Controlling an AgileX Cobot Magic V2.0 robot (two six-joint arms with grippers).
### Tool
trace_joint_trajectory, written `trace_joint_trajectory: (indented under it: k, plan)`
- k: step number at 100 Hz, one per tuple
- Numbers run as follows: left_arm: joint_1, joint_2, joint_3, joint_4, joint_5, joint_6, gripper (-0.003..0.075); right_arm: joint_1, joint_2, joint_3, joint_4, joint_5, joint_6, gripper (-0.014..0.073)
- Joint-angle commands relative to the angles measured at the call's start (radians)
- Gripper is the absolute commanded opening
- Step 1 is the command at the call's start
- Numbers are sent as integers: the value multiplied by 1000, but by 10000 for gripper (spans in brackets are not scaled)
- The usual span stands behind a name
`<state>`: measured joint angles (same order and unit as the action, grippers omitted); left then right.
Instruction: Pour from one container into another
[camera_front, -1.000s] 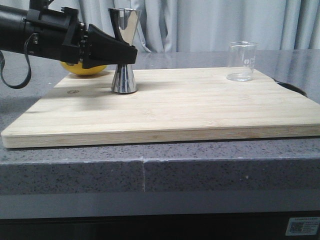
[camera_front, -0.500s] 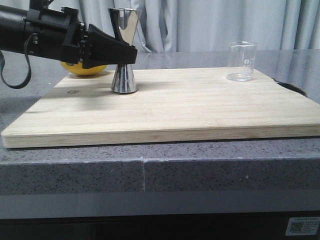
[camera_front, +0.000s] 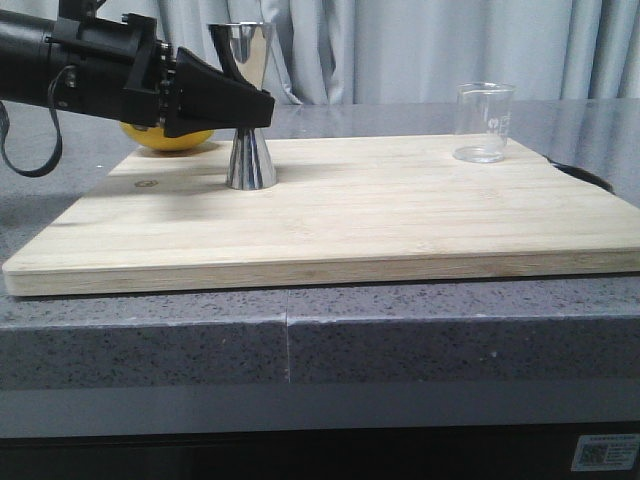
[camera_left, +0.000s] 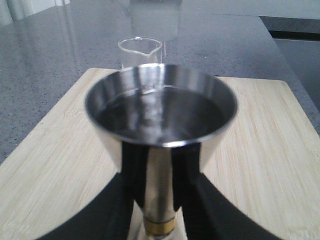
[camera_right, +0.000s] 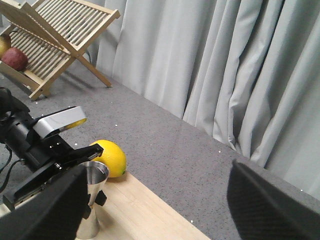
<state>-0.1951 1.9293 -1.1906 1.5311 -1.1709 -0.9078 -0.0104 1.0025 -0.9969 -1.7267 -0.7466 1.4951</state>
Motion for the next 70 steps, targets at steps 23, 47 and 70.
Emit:
trace_joint_trajectory:
  k: [23, 47, 70]
  plan:
    - [3, -49, -22, -58, -82, 2, 304, 1, -18, -23, 41, 14, 0, 523]
    - [3, -49, -22, -58, -82, 2, 374, 1, -18, -23, 41, 14, 0, 523]
    - [3, -49, -22, -58, -88, 2, 413, 1, -18, -23, 41, 14, 0, 523]
